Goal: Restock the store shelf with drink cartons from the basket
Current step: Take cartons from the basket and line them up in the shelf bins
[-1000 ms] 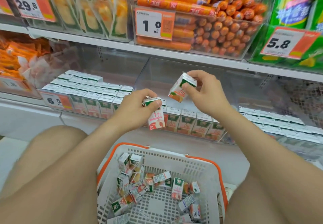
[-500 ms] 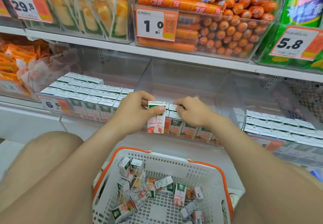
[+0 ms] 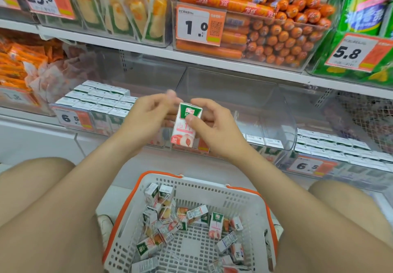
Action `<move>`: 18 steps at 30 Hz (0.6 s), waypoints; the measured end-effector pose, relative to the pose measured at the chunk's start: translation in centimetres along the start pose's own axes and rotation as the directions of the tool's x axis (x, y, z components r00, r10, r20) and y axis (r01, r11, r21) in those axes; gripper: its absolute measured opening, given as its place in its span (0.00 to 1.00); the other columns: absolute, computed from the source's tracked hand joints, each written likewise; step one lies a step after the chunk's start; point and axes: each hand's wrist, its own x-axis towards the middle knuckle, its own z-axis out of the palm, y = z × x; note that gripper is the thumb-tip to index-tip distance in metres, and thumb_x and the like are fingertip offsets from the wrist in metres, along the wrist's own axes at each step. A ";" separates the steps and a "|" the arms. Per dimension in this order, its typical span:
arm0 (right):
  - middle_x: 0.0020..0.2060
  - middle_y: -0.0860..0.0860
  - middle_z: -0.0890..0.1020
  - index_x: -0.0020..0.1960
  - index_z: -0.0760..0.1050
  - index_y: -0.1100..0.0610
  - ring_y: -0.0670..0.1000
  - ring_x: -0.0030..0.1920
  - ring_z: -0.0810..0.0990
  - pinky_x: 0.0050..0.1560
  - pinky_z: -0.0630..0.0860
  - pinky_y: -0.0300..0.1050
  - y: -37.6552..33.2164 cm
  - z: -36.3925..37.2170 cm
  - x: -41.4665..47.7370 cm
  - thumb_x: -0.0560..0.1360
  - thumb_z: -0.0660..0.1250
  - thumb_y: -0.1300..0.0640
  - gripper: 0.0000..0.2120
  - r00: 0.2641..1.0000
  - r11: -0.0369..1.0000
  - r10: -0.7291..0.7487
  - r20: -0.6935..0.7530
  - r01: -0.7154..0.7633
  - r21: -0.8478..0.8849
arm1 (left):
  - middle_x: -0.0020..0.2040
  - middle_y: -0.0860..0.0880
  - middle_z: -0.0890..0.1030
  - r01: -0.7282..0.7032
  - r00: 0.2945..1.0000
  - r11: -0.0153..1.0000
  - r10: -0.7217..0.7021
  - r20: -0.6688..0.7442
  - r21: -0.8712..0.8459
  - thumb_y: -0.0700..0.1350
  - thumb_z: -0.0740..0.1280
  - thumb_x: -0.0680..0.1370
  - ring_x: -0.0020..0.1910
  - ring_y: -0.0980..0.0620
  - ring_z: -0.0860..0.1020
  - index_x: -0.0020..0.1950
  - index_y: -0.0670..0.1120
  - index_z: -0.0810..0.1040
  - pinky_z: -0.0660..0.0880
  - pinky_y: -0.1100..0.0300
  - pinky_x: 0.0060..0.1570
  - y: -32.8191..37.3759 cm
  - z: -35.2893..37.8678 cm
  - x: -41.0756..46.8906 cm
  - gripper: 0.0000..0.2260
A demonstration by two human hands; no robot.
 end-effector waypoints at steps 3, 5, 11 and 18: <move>0.44 0.54 0.89 0.62 0.80 0.56 0.52 0.44 0.89 0.47 0.86 0.52 -1.1 1.7 0.9 0.79 0.70 0.59 0.11 0.981 0.967 0.192 -0.009 -0.188 0.172 | 0.49 0.51 0.87 -0.099 0.980 0.943 0.148 -0.136 0.317 0.50 0.61 0.87 0.49 0.51 0.84 0.56 0.47 0.85 0.80 0.55 0.50 -1.4 -2.9 0.6 0.13; 0.44 0.55 0.89 0.59 0.79 0.57 0.54 0.44 0.88 0.48 0.86 0.53 -2.0 3.2 1.8 0.78 0.70 0.60 0.09 0.972 0.945 0.235 -0.006 -0.227 0.234 | 0.52 0.50 0.85 -0.149 0.954 0.763 0.279 -0.112 0.630 0.43 0.65 0.84 0.53 0.48 0.82 0.57 0.47 0.84 0.76 0.52 0.57 -3.1 -5.2 1.6 0.08; 0.46 0.43 0.87 0.64 0.78 0.49 0.47 0.45 0.86 0.53 0.83 0.55 -3.0 9.3 6.5 0.77 0.71 0.54 0.15 0.994 0.998 -0.060 -0.095 0.057 -0.028 | 0.71 0.39 0.72 0.082 0.995 0.377 0.016 -0.094 0.923 0.58 0.63 0.81 0.70 0.33 0.68 0.72 0.45 0.72 0.67 0.38 0.68 -6.5 -9.8 4.2 0.24; 0.57 0.55 0.78 0.67 0.72 0.55 0.54 0.55 0.75 0.48 0.63 0.42 -2.0 13.9 15.6 0.80 0.66 0.61 0.16 0.971 0.866 -0.227 -0.070 0.169 -0.471 | 0.77 0.44 0.66 0.058 0.996 0.297 -0.081 -0.036 0.953 0.73 0.37 0.76 0.76 0.34 0.62 0.77 0.52 0.64 0.58 0.37 0.76 -8.5 -11.9 4.2 0.39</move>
